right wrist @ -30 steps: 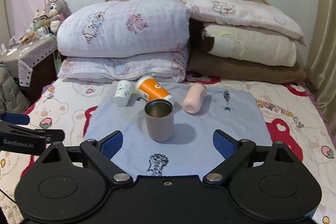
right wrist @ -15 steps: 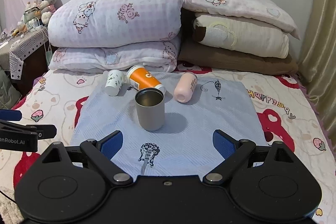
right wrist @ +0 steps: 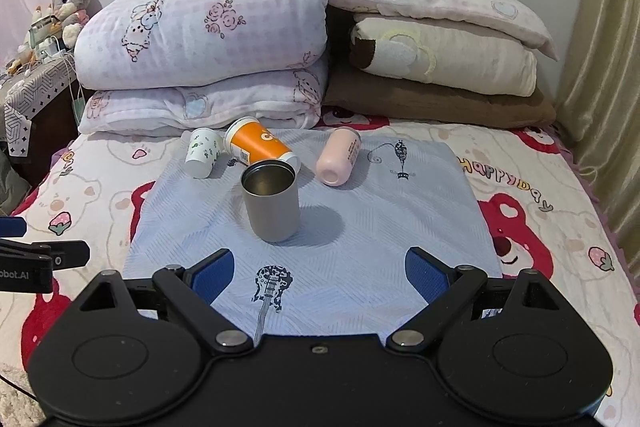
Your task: Flip cup upright
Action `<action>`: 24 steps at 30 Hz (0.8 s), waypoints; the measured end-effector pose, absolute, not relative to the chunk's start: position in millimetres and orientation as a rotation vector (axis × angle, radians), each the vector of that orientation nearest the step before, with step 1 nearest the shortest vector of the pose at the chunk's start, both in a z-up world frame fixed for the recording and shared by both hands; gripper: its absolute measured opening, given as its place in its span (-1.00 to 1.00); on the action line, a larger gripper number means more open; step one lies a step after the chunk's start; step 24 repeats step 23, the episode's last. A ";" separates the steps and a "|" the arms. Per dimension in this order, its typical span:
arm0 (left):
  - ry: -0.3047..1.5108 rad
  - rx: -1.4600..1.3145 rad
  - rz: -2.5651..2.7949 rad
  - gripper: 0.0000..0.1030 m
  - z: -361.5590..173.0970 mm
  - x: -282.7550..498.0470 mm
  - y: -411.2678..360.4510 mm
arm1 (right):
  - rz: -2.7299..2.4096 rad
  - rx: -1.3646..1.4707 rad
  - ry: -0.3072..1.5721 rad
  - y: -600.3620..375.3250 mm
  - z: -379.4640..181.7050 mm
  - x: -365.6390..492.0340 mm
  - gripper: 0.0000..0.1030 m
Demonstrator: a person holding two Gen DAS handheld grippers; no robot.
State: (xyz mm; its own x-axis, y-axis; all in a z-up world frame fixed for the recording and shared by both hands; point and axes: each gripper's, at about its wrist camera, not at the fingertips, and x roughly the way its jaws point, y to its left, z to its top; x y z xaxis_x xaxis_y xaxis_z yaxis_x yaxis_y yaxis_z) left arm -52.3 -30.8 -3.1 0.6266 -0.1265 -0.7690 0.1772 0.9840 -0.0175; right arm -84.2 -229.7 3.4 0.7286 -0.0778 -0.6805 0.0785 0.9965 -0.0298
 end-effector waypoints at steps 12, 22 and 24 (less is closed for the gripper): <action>0.876 0.104 -0.140 1.00 -4.0 -52.6 -35.2 | -0.100 -0.004 0.736 -229.3 5.2 -85.7 0.84; 0.892 0.070 -0.136 1.00 -4.1 -49.6 -28.8 | -0.104 -0.005 0.736 -230.6 5.3 -85.2 0.84; 0.894 0.068 -0.134 1.00 -4.0 -49.6 -28.5 | -0.105 -0.005 0.735 -230.6 5.4 -85.1 0.84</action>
